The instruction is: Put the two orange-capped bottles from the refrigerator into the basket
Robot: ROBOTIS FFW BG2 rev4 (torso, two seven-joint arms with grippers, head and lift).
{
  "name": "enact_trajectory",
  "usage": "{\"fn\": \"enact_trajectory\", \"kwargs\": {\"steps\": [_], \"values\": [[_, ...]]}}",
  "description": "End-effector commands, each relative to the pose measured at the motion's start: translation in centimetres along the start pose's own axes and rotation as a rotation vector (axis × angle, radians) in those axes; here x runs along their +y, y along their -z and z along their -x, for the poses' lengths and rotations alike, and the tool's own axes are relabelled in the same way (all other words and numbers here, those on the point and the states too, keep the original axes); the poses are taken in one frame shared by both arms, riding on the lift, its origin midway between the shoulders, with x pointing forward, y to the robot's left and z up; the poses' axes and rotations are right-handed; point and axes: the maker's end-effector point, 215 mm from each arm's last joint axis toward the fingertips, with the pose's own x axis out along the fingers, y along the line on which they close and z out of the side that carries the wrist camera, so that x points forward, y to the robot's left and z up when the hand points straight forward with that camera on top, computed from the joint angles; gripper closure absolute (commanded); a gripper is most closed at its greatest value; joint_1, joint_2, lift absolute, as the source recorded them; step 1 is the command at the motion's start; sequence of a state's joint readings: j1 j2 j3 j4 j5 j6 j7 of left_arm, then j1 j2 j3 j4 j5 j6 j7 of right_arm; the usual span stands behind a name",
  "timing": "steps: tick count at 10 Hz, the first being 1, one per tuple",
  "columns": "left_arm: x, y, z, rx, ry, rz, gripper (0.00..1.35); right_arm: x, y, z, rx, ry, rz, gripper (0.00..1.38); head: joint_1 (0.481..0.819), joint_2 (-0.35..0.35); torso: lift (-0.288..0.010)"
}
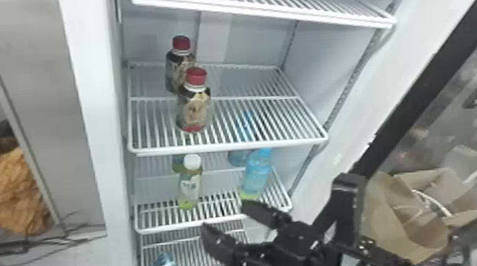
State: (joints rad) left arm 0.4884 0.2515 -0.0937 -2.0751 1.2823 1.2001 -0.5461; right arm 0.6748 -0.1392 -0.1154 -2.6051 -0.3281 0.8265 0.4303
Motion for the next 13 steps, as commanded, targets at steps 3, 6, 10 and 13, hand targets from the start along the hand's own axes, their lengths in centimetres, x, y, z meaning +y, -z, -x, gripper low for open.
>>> {"fn": "enact_trajectory", "kwargs": {"steps": [3,6,10,13], "values": [[0.0,-0.1,0.0,0.000,0.000,-0.002,1.21,-2.5,-5.6,1.8,-0.293,0.123,0.067,0.21,0.695,-0.350,-0.040],[0.0,-0.1,0.0,0.000,0.000,-0.002,1.21,-4.5,-7.6,4.9,-0.484,0.273,0.064,0.21,0.695,-0.350,-0.040],[0.0,-0.1,0.0,0.000,0.000,-0.002,1.21,-4.9,-7.0,5.7,-0.454,0.332,0.036,0.22,0.695,-0.350,-0.040],[0.0,-0.1,0.0,-0.001,-0.001,-0.004,1.21,-5.0,-7.0,5.8,-0.447,0.344,0.041,0.22,0.695,-0.350,-0.040]]}}
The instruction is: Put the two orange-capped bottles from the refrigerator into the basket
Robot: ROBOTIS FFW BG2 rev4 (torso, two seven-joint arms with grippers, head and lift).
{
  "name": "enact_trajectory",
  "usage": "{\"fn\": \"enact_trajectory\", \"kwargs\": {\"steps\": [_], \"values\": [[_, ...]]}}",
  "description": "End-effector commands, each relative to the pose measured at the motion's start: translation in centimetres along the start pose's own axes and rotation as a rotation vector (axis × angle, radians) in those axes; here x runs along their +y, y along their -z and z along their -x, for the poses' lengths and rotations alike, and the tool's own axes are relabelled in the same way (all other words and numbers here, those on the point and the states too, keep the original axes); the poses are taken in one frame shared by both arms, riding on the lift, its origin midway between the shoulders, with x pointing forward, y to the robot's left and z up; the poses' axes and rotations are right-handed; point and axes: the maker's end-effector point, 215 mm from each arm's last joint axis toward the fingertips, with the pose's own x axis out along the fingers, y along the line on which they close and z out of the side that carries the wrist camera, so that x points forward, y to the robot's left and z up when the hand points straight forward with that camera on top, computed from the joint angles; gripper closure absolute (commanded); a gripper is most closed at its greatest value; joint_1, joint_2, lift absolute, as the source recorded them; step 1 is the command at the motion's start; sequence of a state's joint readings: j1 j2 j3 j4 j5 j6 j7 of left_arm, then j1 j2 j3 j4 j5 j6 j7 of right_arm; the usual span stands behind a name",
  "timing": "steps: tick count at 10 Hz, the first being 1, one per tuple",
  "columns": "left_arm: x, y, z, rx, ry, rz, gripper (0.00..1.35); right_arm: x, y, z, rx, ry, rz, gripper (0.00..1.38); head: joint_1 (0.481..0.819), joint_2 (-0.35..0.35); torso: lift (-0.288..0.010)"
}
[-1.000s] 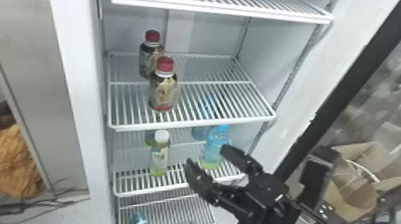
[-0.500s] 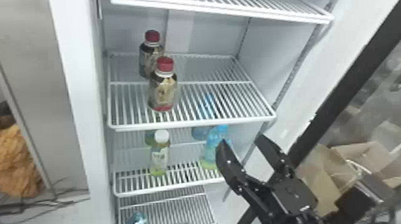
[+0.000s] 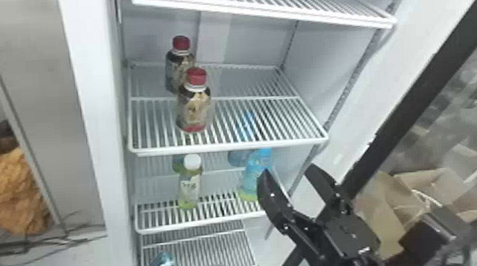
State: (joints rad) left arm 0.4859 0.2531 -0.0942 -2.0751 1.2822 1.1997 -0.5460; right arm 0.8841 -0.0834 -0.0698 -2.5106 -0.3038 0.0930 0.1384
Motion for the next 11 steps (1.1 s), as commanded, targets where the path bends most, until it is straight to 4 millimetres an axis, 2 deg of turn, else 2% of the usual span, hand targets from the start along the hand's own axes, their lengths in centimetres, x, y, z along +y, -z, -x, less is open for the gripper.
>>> {"fn": "enact_trajectory", "kwargs": {"steps": [1,11], "values": [[0.00,-0.01,0.01,0.000,0.000,0.000,1.21,0.00,-0.12,0.03,-0.001,0.002,0.005,0.22,0.695,-0.350,-0.040],[0.07,-0.11,0.22,-0.015,0.001,0.008,1.21,0.17,0.09,0.01,0.003,-0.001,0.006,0.22,0.695,-0.350,-0.040]]}}
